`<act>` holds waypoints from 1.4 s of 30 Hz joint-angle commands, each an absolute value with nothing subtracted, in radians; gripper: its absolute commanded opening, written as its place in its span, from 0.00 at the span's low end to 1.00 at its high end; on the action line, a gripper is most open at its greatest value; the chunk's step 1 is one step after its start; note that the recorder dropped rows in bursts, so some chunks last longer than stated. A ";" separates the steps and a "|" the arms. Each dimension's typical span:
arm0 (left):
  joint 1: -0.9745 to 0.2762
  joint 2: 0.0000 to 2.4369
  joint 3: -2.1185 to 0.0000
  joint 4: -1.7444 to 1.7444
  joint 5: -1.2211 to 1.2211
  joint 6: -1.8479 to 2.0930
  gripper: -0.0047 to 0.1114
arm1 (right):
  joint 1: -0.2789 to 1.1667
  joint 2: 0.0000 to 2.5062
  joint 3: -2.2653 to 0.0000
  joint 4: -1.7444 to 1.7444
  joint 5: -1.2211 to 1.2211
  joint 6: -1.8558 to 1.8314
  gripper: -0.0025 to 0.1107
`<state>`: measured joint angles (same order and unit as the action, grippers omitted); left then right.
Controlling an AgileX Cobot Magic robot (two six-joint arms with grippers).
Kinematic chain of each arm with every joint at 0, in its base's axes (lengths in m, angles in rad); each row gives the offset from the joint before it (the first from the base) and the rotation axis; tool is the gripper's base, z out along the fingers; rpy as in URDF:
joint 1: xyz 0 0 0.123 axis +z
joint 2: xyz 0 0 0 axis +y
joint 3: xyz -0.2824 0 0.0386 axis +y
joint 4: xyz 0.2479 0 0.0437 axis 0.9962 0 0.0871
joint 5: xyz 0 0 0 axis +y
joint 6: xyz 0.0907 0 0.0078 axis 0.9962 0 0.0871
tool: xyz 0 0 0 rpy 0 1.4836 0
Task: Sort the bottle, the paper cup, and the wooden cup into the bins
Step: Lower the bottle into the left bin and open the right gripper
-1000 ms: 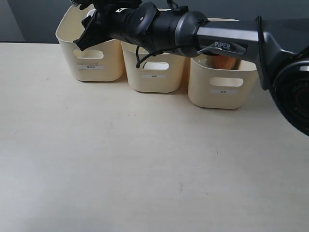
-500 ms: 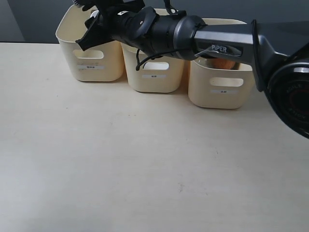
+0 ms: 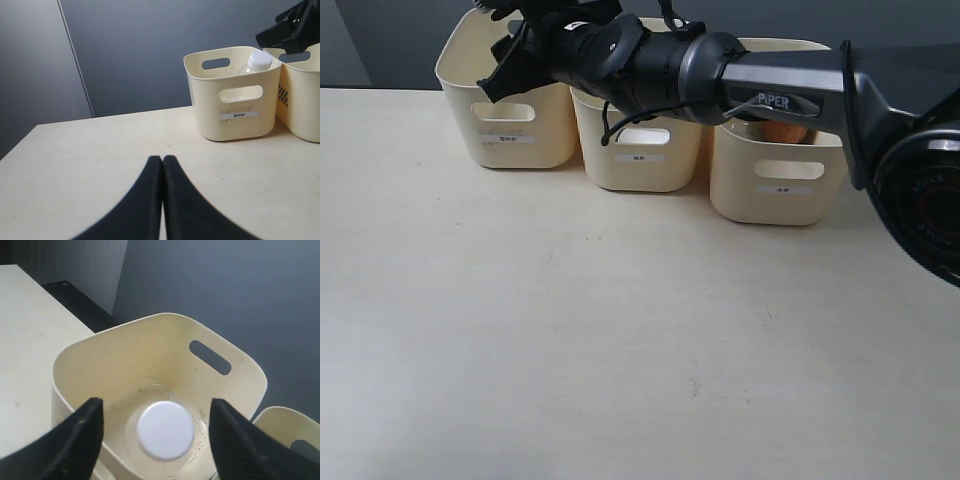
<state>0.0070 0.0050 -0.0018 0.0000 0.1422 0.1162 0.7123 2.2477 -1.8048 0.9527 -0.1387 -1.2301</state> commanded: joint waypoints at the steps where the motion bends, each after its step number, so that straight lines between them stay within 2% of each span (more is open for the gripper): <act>1: 0.007 0.000 0.000 0.000 0.135 0.114 0.04 | 0.706 2.243 -1.811 0.952 -0.155 -1.227 0.55; 19: 0.007 0.000 0.000 0.000 0.135 0.114 0.04 | 0.717 2.233 -1.811 0.952 -0.159 -1.211 0.54; 23: 0.007 0.000 0.000 0.000 0.135 0.114 0.04 | 0.739 2.214 -1.811 0.948 -0.156 -1.220 0.38; 30: 0.007 0.000 0.000 0.000 0.135 0.114 0.04 | 0.775 2.170 -1.791 0.945 -0.149 -1.236 0.02; 42: 0.007 0.000 0.000 0.000 0.135 0.114 0.04 | 0.819 1.936 -1.515 0.945 -0.273 -1.309 0.02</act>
<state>0.0070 0.0050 -0.0018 0.0000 0.1422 0.1162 0.8171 2.0113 -1.5770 0.9486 -0.2473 -1.2990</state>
